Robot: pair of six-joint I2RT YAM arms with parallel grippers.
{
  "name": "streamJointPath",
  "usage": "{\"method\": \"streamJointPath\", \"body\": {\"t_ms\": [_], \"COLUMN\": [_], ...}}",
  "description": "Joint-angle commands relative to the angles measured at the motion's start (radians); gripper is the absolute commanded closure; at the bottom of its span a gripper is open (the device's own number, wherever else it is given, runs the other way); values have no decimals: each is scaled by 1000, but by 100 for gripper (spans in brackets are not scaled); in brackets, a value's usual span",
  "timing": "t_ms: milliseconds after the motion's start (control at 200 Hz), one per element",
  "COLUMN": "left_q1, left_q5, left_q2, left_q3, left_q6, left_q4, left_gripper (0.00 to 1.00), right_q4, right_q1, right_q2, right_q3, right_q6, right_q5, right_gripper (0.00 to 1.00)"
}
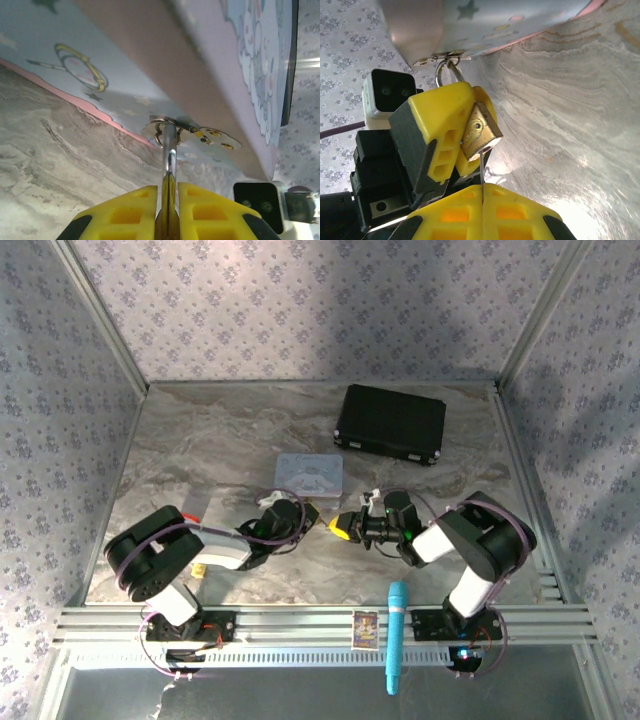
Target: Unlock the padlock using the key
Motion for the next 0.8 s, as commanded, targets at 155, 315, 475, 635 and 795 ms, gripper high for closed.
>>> {"method": "streamJointPath", "body": {"t_ms": [155,315,475,635,795], "left_q1": [-4,-9,-10,-10,-10], "left_q5": [-71,-76,-95,-71,-61], "left_q2": [-17,-19,-52,-25,-13], "left_q3": [-2,-7,-9,-4,4], "left_q6": [-131,-152,-154,-169,-187], "left_q4": [100,129,85,139,150], "left_gripper": [96,97,98,98,98], "right_q4": [256,294,295,295,295], "right_q1": [-8,-14,-14,-9,4], "right_q2": [110,149,144,150,161], "right_q3": [0,-2,11,34,51], "right_q6": [115,126,115,123,122], "right_q5": [2,5,11,1,2], "right_gripper": [100,100,100,100,100]}}
